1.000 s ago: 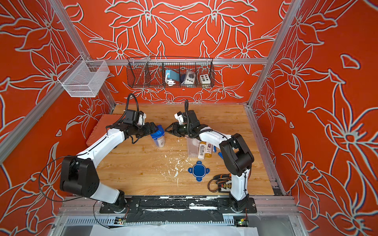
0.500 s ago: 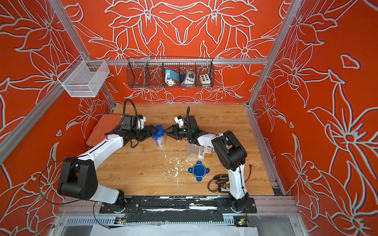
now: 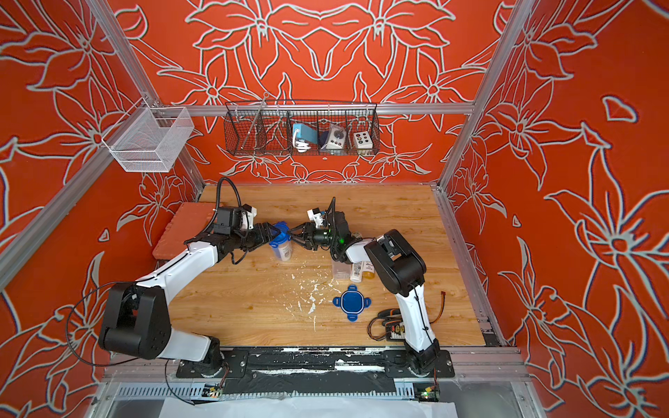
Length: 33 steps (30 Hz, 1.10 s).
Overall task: Take out toiletry kits
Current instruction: Unfasten the latch on the container.
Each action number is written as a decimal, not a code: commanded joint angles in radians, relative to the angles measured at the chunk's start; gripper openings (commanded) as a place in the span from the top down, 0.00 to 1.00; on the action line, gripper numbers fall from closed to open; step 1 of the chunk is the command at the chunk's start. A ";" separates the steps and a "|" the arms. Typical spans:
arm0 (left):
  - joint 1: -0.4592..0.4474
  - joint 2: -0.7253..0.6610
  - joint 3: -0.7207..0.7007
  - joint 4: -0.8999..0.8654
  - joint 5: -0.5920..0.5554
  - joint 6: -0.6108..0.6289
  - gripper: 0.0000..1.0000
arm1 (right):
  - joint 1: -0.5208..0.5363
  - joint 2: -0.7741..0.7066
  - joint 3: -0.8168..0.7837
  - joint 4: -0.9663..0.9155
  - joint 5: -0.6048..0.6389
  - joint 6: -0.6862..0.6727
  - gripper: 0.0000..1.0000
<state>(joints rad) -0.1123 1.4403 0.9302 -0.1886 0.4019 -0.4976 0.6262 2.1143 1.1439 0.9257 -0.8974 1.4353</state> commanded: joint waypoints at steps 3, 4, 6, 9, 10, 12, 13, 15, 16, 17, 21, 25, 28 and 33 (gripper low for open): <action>0.003 0.022 -0.071 -0.121 -0.109 -0.005 0.26 | 0.012 0.016 -0.041 0.134 -0.021 0.076 0.53; 0.004 0.023 -0.077 -0.119 -0.111 -0.007 0.26 | 0.011 0.015 -0.046 0.146 -0.018 0.083 0.55; 0.003 0.027 -0.090 -0.114 -0.122 -0.018 0.27 | 0.011 0.020 -0.050 0.179 -0.018 0.107 0.58; 0.003 0.032 -0.109 -0.108 -0.133 -0.031 0.27 | 0.010 0.035 -0.050 0.248 -0.019 0.157 0.60; 0.003 0.032 -0.113 -0.107 -0.135 -0.032 0.27 | 0.010 0.038 -0.051 0.259 -0.020 0.167 0.60; 0.003 0.033 -0.122 -0.104 -0.139 -0.037 0.28 | 0.010 0.044 -0.046 0.263 -0.024 0.175 0.62; 0.004 0.033 -0.127 -0.104 -0.145 -0.038 0.28 | 0.010 0.046 -0.046 0.267 -0.027 0.179 0.63; 0.003 0.034 -0.134 -0.106 -0.152 -0.038 0.28 | 0.009 0.049 -0.051 0.294 -0.026 0.198 0.66; 0.003 0.030 -0.139 -0.106 -0.156 -0.039 0.28 | 0.008 0.050 -0.055 0.311 -0.026 0.208 0.68; 0.002 0.031 -0.144 -0.104 -0.157 -0.041 0.29 | 0.004 0.047 -0.064 0.331 -0.024 0.220 0.70; -0.010 0.029 -0.161 -0.106 -0.184 -0.053 0.30 | -0.018 0.040 -0.096 0.413 -0.021 0.274 0.75; -0.018 0.042 -0.177 -0.107 -0.206 -0.050 0.30 | -0.028 0.024 -0.107 0.423 -0.029 0.277 0.78; -0.021 0.039 -0.186 -0.110 -0.210 -0.049 0.30 | -0.038 0.000 -0.128 0.415 -0.033 0.267 0.77; -0.021 0.027 -0.162 -0.133 -0.208 -0.042 0.26 | -0.046 -0.129 -0.153 0.066 -0.061 0.027 0.73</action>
<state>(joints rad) -0.1310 1.4105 0.8295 -0.0196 0.2974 -0.5735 0.5861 2.0838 0.9955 1.1564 -0.9184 1.5959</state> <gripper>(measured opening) 0.741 0.264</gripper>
